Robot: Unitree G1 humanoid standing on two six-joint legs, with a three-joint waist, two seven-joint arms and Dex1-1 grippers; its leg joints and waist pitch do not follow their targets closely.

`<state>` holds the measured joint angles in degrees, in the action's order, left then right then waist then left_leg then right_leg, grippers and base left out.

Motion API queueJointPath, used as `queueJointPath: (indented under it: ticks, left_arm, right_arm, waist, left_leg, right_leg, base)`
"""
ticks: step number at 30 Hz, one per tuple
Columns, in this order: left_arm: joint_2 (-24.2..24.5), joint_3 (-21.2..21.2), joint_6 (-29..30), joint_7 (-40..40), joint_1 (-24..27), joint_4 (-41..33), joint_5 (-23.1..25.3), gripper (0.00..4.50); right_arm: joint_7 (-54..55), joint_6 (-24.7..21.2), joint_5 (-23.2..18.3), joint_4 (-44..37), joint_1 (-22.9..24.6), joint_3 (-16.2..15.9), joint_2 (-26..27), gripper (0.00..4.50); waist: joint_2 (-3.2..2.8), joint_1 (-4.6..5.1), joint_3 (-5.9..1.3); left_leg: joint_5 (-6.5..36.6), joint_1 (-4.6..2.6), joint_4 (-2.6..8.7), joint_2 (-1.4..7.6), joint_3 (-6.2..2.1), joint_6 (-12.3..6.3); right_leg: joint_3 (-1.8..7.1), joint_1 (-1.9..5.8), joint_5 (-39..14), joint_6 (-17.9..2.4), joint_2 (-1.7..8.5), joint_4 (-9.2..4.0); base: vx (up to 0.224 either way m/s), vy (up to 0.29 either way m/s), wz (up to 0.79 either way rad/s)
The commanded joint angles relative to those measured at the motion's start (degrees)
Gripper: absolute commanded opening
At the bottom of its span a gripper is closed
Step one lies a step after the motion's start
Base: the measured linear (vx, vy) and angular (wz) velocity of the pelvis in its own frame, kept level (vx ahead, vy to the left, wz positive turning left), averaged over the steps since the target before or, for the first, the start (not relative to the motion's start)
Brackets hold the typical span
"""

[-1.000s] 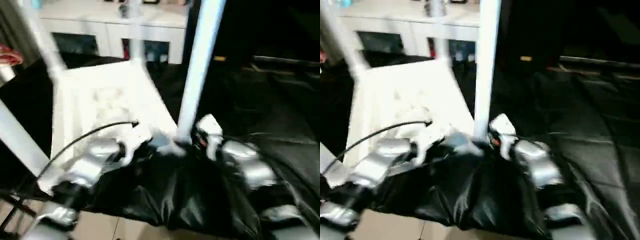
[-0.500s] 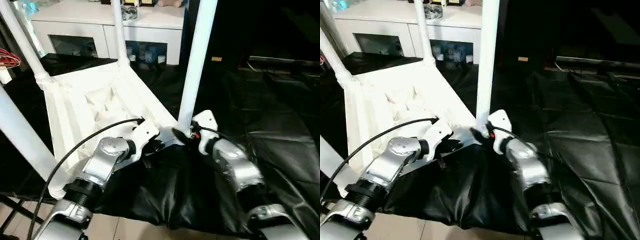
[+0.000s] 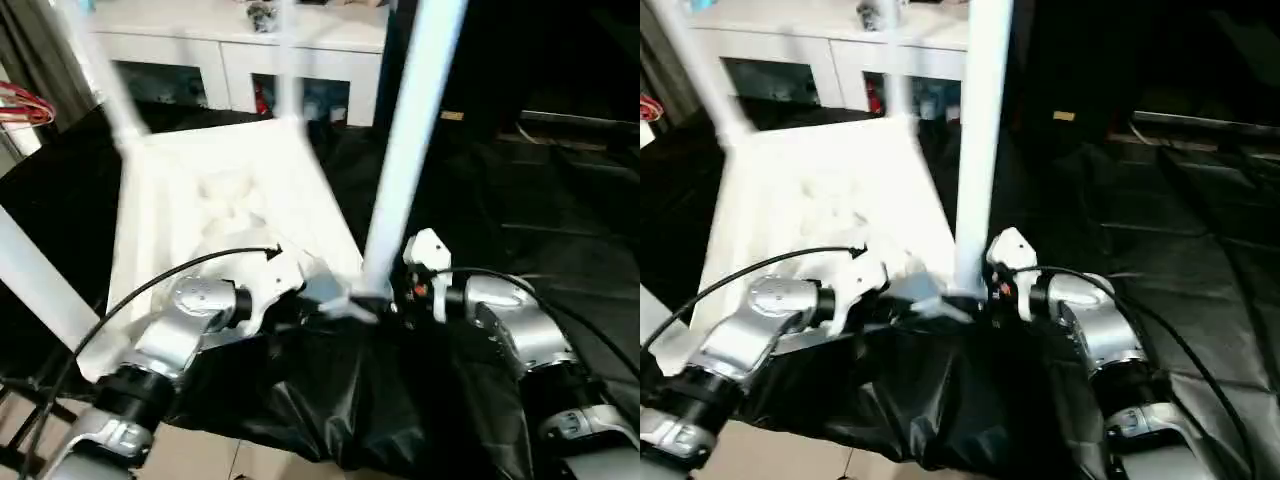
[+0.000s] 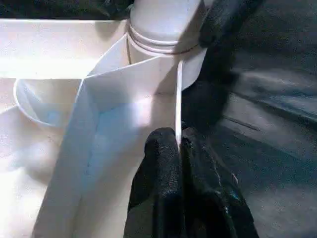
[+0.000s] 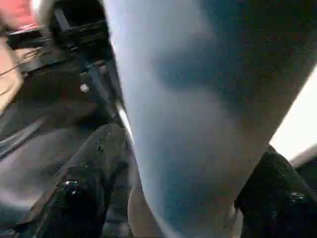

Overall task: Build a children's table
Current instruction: Rotate leg to tighten

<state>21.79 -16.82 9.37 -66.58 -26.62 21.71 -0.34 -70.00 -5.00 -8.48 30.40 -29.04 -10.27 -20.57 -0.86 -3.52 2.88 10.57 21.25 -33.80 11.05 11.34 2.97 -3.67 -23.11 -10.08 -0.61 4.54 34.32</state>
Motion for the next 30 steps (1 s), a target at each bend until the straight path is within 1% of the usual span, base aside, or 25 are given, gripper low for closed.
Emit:
queueJointPath:
  ticks: [1, 2, 4, 5, 10, 12, 18, 20, 21, 22, 23, 24, 25, 26, 27, 28, 29, 30]
  left_arm:
    - [-0.3, -0.3, -2.0, -1.8, -0.3, -1.9, -2.4, 0.00]
    - [-0.2, -0.3, -2.1, -2.0, -0.3, -1.8, -2.4, 0.00]
    - [0.2, -0.4, -2.2, -3.2, -0.6, -1.5, -2.7, 0.00]
    - [0.3, -0.4, -2.3, -3.4, -0.7, -1.4, -2.8, 0.00]
    - [1.0, -0.6, -2.4, -5.5, -1.3, -0.6, -3.0, 0.00]
    - [1.0, -0.6, -2.5, -5.6, -1.3, -0.6, -2.8, 0.00]
    - [0.2, 0.2, -2.8, -3.3, -1.3, 0.2, -2.3, 0.00]
    - [-1.5, 1.3, -2.4, 1.3, -2.0, 1.4, -1.5, 0.00]
    - [-2.7, 2.0, -1.5, 3.9, -2.5, 1.9, -1.2, 0.00]
    - [-3.3, 2.2, -1.0, 5.1, -2.7, 2.1, -1.0, 0.00]
    - [-4.1, 2.5, -0.2, 6.9, -3.0, 2.3, -0.7, 0.00]
    - [-5.2, 2.8, 0.4, 9.6, -3.3, 2.8, 0.0, 0.00]
    - [-5.8, 2.9, 0.6, 11.3, -3.5, 3.2, 0.5, 0.00]
    - [-6.9, 2.9, 1.0, 13.9, -3.9, 3.8, 1.4, 0.00]
    - [-7.0, 2.9, 1.0, 14.2, -3.9, 3.8, 1.5, 0.00]
    - [-7.6, 3.0, 1.2, 15.7, -4.1, 4.1, 2.0, 0.00]
    - [-9.0, 3.2, 1.9, 18.1, -4.6, 4.8, 2.3, 0.00]
    - [-10.3, 3.4, 2.4, 20.4, -5.0, 5.5, 2.7, 0.00]
  right_arm:
    - [-3.1, -0.5, 0.1, -0.8, 0.7, -2.0, -0.7, 3.05]
    - [-3.5, -0.4, 0.3, -0.8, 0.7, -2.3, -0.9, 3.05]
    - [-5.5, -0.6, 0.3, -1.3, 0.9, -3.2, -1.7, 2.77]
    - [-5.8, -0.6, 0.3, -1.4, 0.9, -3.4, -1.8, 2.77]
    - [-7.6, -0.5, 0.5, -1.4, 0.8, -4.1, -2.3, 2.32]
    - [-7.7, -0.5, 0.5, -1.6, 0.9, -4.2, -2.4, 2.20]
    - [-7.3, -1.4, -0.1, -2.7, 2.2, -4.3, -1.7, 2.04]
    - [-4.9, -2.0, -0.8, -3.3, 3.6, -3.7, 0.1, 2.02]
    - [-2.2, -2.1, -0.5, -3.1, 4.1, -3.2, 1.3, 2.02]
    - [-0.4, -1.9, -0.2, -2.8, 4.3, -3.0, 2.0, 2.00]
    - [2.5, -1.4, 0.4, -2.4, 4.5, -2.6, 3.2, 1.99]
    - [7.0, -1.6, 1.1, -1.4, 4.2, -1.8, 4.9, 1.99]
    - [9.7, -2.0, 1.4, -0.8, 4.0, -1.3, 6.0, 1.99]
    - [14.4, -2.4, 2.1, 0.6, 3.5, -0.5, 7.9, 1.98]
    - [15.0, -2.5, 2.2, 0.8, 3.5, -0.4, 8.2, 1.98]
    - [17.6, -2.6, 2.5, 1.5, 3.2, 0.1, 9.2, 1.97]
    - [21.7, -2.8, 3.2, 2.6, 2.9, 0.6, 11.2, 1.97]
    - [25.1, -3.1, 3.6, 3.4, 2.7, 1.0, 12.9, 1.97]
  waist:
    - [0.53, 0.14, -3.54]
    - [0.52, 0.14, -3.53]
    - [0.55, 0.12, -3.52]
    - [0.59, 0.12, -3.51]
    - [0.69, 0.10, -3.63]
    - [0.70, 0.05, -3.64]
    - [0.67, 0.00, -3.63]
    - [0.68, -0.07, -3.58]
    - [0.65, -0.16, -3.45]
    - [0.71, -0.05, -3.33]
    - [0.85, 0.12, -3.26]
    - [0.78, 0.40, -3.17]
    - [0.89, 0.76, -3.09]
    - [0.98, 0.91, -3.12]
    - [0.96, 1.30, -2.97]
    - [0.96, 1.46, -2.96]
    - [0.98, 1.75, -2.94]
    - [1.09, 2.01, -2.81]
  left_leg:
    - [11.8, -0.88, 3.80, 2.59, -0.89, -3.66]
    - [12.2, -0.90, 3.82, 2.56, -0.92, -3.43]
    - [12.7, -0.98, 3.85, 2.57, -0.93, -2.92]
    - [12.7, -0.94, 3.87, 2.56, -0.94, -2.91]
    - [10.9, -0.82, 3.75, 2.54, -0.93, -3.34]
    - [11.0, -0.92, 3.70, 2.53, -0.89, -3.36]
    - [11.2, -0.91, 3.74, 2.54, -0.94, -3.16]
    - [11.6, -1.01, 3.74, 2.56, -0.92, -3.10]
    - [12.2, -1.20, 3.80, 2.63, -0.89, -2.90]
    - [12.8, -1.23, 3.87, 2.57, -0.84, -2.72]
    - [13.8, -1.02, 4.03, 2.40, -1.02, -2.01]
    - [14.9, -1.20, 4.11, 2.35, -1.13, -1.21]
    - [15.8, -1.17, 4.12, 2.18, -1.28, -0.56]
    - [16.0, -1.09, 4.14, 2.14, -1.33, -0.43]
    - [16.7, -1.10, 4.18, 2.07, -1.43, -0.22]
    - [17.3, -1.19, 4.14, 2.02, -1.50, -0.14]
    - [18.2, -1.31, 4.07, 1.93, -1.58, -0.16]
    - [18.3, -1.28, 4.03, 1.90, -1.50, -0.22]
  right_leg:
    - [2.52, 2.45, -13.5, -13.4, 3.59, -3.86]
    - [2.53, 2.46, -14.1, -13.3, 3.63, -3.94]
    - [2.60, 2.42, -14.9, -13.0, 3.62, -4.00]
    - [2.58, 2.45, -15.0, -12.9, 3.60, -4.01]
    - [2.56, 2.56, -12.6, -13.5, 3.58, -3.68]
    - [2.58, 2.53, -12.6, -13.6, 3.59, -3.71]
    - [2.57, 2.58, -13.2, -13.3, 3.58, -3.75]
    - [2.61, 2.46, -13.7, -13.2, 3.59, -3.86]
    - [2.71, 2.24, -14.4, -13.0, 3.62, -4.08]
    - [2.72, 2.18, -15.4, -12.8, 3.56, -4.25]
    - [2.64, 2.43, -18.0, -12.1, 3.67, -4.35]
    - [2.65, 2.19, -20.8, -11.2, 3.74, -4.67]
    - [2.51, 2.22, -23.7, -10.3, 3.77, -4.97]
    - [2.51, 2.30, -24.5, -9.8, 3.81, -5.03]
    - [2.45, 2.07, -26.6, -9.1, 3.83, -5.29]
    - [2.36, 2.01, -27.9, -8.6, 3.84, -5.50]
    - [2.28, 1.87, -30.0, -7.8, 3.88, -5.82]
    - [2.35, 1.54, -31.1, -7.1, 3.78, -6.02]
  base:
    - [0.000, 0.000, 0.00]
    - [0.000, 0.000, 0.00]
    - [0.000, 0.000, 0.00]
    - [0.000, 0.000, 0.00]
    - [0.000, 0.000, 0.00]
    - [0.000, 0.000, 0.00]
    - [0.000, 0.000, 0.00]
    - [0.000, 0.000, 0.00]
    - [0.000, 0.000, 0.00]
    - [0.000, 0.000, 0.00]
    - [0.000, 0.000, 0.00]
    - [0.000, 0.000, 0.00]
    - [0.000, 0.000, 0.00]
    - [0.000, 0.000, 0.00]
    - [0.000, 0.000, 0.00]
    - [0.000, 0.000, 0.00]
    - [0.000, 0.000, 0.00]
    - [0.000, 0.000, 0.00]
